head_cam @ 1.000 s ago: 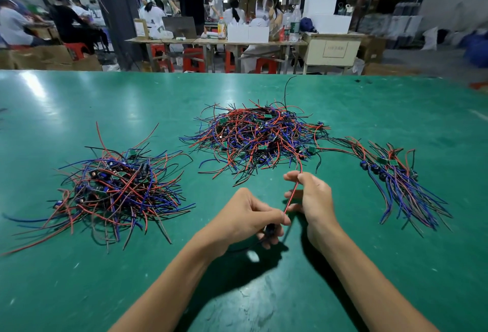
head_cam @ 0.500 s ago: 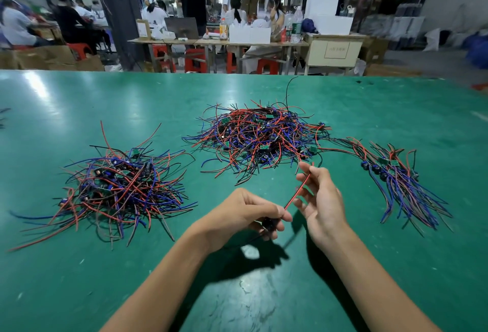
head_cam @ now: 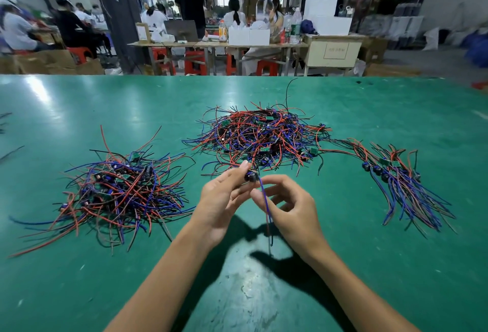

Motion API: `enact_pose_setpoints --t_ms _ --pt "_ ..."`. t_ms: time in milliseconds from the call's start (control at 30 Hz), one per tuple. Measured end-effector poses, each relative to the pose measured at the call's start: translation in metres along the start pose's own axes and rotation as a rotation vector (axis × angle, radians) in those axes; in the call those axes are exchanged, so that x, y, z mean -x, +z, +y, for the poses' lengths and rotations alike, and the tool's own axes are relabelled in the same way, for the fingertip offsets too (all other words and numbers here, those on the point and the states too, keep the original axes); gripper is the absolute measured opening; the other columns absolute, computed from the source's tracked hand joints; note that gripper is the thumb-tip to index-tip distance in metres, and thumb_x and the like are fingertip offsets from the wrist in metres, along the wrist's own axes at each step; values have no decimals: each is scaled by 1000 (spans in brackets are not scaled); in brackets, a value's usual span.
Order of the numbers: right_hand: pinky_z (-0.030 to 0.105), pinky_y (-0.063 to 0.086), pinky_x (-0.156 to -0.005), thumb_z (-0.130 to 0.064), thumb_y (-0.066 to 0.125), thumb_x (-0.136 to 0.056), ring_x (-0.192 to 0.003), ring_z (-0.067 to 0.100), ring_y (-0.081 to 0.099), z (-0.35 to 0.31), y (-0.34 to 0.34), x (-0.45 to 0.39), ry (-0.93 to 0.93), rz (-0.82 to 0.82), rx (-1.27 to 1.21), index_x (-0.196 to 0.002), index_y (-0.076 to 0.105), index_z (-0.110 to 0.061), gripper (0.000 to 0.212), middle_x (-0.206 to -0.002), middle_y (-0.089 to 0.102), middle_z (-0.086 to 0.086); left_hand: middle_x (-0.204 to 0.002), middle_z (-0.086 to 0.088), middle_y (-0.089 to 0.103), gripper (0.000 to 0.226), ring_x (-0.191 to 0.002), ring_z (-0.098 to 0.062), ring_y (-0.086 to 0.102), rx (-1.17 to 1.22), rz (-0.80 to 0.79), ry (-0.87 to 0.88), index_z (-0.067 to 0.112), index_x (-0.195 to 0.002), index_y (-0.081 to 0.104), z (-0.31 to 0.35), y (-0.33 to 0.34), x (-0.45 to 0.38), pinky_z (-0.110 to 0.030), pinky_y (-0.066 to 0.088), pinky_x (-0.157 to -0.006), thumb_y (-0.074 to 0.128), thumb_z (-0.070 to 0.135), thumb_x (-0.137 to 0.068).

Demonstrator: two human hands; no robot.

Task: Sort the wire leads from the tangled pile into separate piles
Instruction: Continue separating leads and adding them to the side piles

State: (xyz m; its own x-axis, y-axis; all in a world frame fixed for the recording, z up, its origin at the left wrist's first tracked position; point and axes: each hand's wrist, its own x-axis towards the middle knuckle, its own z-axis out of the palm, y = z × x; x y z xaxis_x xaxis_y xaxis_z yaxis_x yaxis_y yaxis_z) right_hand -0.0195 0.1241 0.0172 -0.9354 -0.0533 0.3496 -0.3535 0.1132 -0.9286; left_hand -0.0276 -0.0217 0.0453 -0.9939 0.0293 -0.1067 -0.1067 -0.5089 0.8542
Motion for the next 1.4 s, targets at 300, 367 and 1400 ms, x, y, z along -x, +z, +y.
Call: enact_pose_setpoints --t_ms 300,367,1400 --pt "17 43 -50 -28 70 -93 -53 8 56 -9 -7 -5 -27 208 -145 -83 75 -20 14 -70 72 3 -76 -4 74 26 -68 -14 73 -40 30 32 13 -81 71 -11 9 6 -17 55 -58 80 35 -71" --pt "20 43 -49 -31 70 -92 -51 12 55 -10 -8 -6 21 229 -156 -83 77 -19 16 -71 73 5 -79 -6 74 23 -65 -16 72 -51 48 63 12 -79 74 -14 11 7 -19 55 -57 80 32 -73" --pt "20 50 -68 -32 75 -85 -72 3 69 -9 -11 -12 446 190 -465 -97 73 -19 17 -86 77 -5 -71 -7 74 9 -56 -18 68 -303 125 357 10 -85 76 -29 10 3 -22 52 -55 82 16 -81"
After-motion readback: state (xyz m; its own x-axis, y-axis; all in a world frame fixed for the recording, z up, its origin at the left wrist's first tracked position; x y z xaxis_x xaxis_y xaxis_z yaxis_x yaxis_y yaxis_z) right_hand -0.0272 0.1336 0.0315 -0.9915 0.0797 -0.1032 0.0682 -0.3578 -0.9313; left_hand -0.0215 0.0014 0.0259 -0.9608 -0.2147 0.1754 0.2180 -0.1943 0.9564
